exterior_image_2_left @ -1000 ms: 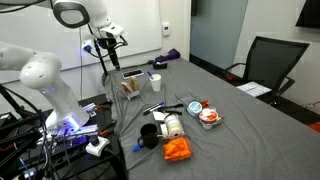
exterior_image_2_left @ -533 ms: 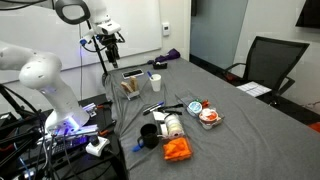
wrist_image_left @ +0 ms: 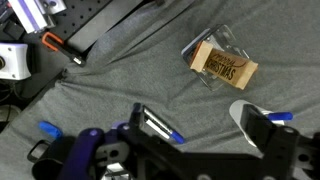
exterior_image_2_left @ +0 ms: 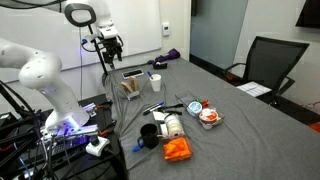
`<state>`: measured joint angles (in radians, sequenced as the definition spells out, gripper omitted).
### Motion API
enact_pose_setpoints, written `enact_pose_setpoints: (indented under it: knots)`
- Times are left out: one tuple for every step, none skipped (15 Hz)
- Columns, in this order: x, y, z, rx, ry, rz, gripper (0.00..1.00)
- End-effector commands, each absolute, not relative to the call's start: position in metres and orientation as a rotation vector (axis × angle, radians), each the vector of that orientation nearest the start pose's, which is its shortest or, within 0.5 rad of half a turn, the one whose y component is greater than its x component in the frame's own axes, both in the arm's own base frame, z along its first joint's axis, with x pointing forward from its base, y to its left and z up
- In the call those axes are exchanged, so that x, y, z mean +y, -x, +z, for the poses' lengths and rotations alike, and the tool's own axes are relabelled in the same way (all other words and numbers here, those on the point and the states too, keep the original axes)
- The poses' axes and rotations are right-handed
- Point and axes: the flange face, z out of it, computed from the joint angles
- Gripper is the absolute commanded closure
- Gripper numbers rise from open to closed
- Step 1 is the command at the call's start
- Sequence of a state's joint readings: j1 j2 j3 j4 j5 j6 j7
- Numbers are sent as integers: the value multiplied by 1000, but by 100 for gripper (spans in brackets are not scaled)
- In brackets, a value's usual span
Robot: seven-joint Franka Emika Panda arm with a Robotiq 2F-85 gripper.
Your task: Move the brown box to the other container
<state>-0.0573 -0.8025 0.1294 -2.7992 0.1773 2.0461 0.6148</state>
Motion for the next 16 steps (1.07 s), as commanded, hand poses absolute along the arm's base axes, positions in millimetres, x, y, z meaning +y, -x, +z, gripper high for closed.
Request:
enact_pose_setpoints:
  knots:
    - [43,-323,403,1166,2835,-23,0]
    - [49,-326,397,1207,2821,-31,0]
    - [53,-329,392,1240,2811,-37,0]
    - [57,-333,387,1264,2803,-47,0]
    - [60,-336,381,1285,2795,-50,0]
    - [63,-339,375,1299,2790,-49,0]
    - [65,-342,370,1311,2783,-47,0]
    - [66,-344,365,1323,2778,-41,0]
    - [67,-346,359,1331,2777,-35,0]
    - [67,-348,354,1336,2773,-28,0]
    - [67,-350,349,1337,2775,-21,0]
    - [67,-351,344,1336,2779,-7,0]
    - [66,-351,340,1328,2785,12,0]
    - [66,-352,335,1323,2788,29,0]
    - [65,-352,331,1318,2790,51,0]
    - [64,-352,327,1322,2789,70,0]
